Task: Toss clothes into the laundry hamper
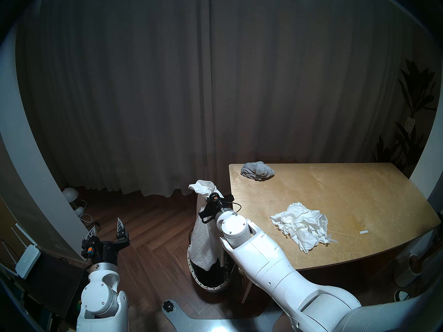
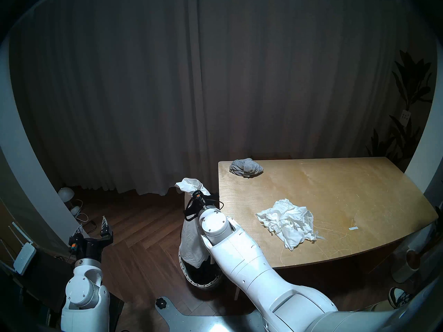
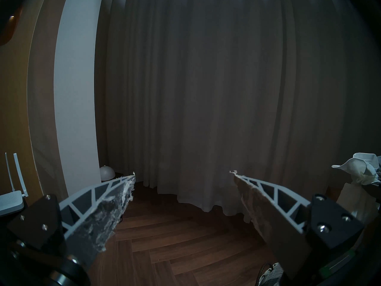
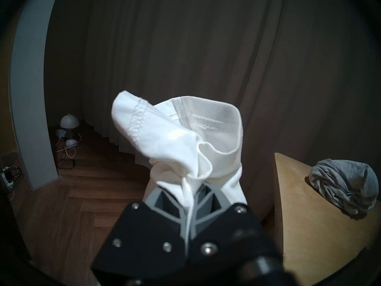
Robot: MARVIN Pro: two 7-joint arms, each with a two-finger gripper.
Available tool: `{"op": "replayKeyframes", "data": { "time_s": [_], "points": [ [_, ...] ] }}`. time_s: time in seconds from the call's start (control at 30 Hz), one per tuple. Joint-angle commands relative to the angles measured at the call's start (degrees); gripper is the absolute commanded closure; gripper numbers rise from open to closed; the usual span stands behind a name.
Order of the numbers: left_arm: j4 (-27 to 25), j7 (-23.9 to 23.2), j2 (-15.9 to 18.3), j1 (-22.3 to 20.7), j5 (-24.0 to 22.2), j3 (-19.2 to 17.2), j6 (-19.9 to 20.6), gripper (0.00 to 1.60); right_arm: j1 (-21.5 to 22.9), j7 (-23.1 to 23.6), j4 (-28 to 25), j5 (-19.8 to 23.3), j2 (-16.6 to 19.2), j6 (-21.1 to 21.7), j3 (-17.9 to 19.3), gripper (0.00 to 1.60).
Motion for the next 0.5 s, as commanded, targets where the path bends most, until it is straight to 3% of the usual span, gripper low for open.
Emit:
{"op": "replayKeyframes", "data": {
  "time_s": [0.0,0.23,0.47],
  "points": [
    [-1.2,-0.5,0.5,-0.4,-0.4,-0.3,-0.1,0.00,-0.2,0.1,-6.7,-0.3,-0.2,2.4,-0.5,1.60],
    [-1.4,-1.2,0.7,0.0,-0.8,-0.5,-0.2,0.00,-1.3,-0.1,-9.9,-0.7,0.6,6.1,-0.8,1.60],
    [-1.6,-1.8,0.8,0.4,-1.1,-0.8,-0.1,0.00,-1.8,-1.5,-9.8,-1.4,0.8,5.8,-1.0,1.60]
  ]
}}
